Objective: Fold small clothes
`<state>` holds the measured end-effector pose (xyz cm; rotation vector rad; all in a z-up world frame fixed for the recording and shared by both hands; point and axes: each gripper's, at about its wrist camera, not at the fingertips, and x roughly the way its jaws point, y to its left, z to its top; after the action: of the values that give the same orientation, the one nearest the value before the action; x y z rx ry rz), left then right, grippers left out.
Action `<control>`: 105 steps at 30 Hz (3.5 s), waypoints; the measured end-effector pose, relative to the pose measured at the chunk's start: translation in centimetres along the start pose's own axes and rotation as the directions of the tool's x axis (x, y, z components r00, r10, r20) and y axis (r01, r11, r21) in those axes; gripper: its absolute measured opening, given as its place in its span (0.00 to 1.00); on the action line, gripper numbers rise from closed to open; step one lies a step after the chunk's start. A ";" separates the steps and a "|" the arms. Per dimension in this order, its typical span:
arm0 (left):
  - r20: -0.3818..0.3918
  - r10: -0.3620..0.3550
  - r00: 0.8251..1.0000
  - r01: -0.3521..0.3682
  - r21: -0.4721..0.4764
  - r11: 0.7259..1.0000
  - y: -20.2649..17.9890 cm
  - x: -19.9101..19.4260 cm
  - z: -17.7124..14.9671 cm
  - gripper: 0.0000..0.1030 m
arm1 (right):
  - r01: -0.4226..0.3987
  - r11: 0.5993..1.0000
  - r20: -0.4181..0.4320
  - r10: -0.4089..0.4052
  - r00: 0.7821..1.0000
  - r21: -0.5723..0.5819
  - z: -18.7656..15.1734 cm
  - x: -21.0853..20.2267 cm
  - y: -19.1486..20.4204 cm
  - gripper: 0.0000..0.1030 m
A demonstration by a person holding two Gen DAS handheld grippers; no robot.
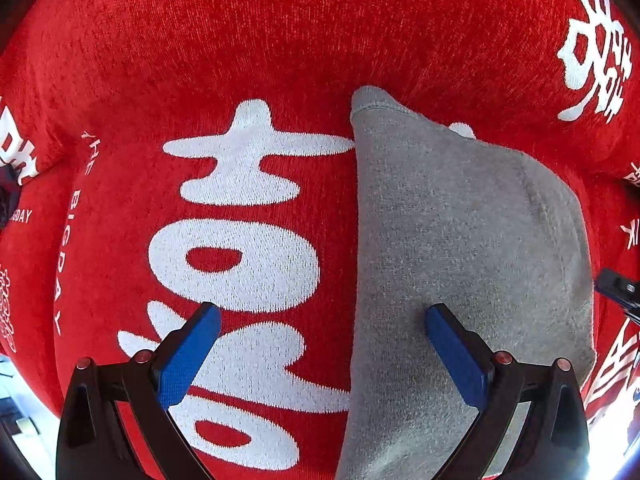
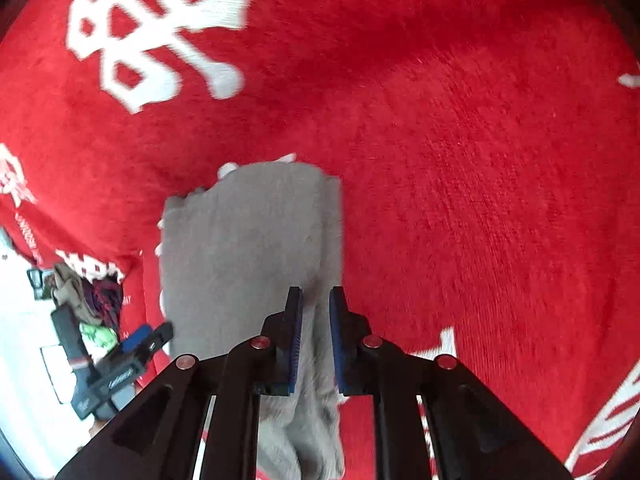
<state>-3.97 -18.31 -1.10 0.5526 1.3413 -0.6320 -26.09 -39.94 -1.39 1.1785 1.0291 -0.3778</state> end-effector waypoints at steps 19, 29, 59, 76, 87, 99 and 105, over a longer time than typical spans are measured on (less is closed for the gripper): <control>-0.027 -0.018 0.999 0.018 -0.012 1.000 0.4 0.5 0.2 1.00 | 0.000 0.993 -0.084 -0.010 0.996 -0.114 -2.7 2.1 1.5 0.14; -0.043 -0.044 0.998 0.043 -0.015 0.999 1.4 1.3 0.8 1.00 | 0.031 0.999 -0.070 -0.033 0.997 -0.027 -3.2 1.4 -0.5 0.52; -0.229 -0.478 0.848 0.505 0.079 0.859 -0.7 5.7 2.6 1.00 | -0.352 0.932 -0.162 0.361 0.918 0.080 -0.5 5.6 -3.9 0.75; -0.255 -0.436 0.863 0.488 0.197 0.851 -2.3 5.7 2.5 1.00 | -0.449 0.892 -0.195 0.450 0.872 0.050 -0.5 6.7 -3.1 0.80; -0.197 -0.482 0.853 0.507 0.100 0.856 -2.0 5.5 2.7 0.99 | -0.406 0.912 -0.167 0.409 0.897 0.051 0.2 8.2 -1.0 0.79; -0.131 -0.487 0.864 0.503 0.161 0.849 -1.6 1.3 2.1 0.48 | -0.467 0.865 -0.119 0.492 0.863 0.186 -2.0 6.1 0.4 0.41; -0.092 -0.532 0.842 0.540 0.135 0.831 0.1 -2.6 0.9 0.48 | -0.510 0.831 -0.128 0.543 0.830 0.220 -3.3 4.0 1.6 0.41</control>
<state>-3.55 -18.65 1.61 0.3077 1.5140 -1.2013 -24.35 -35.42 -3.83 1.6275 0.7880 0.0889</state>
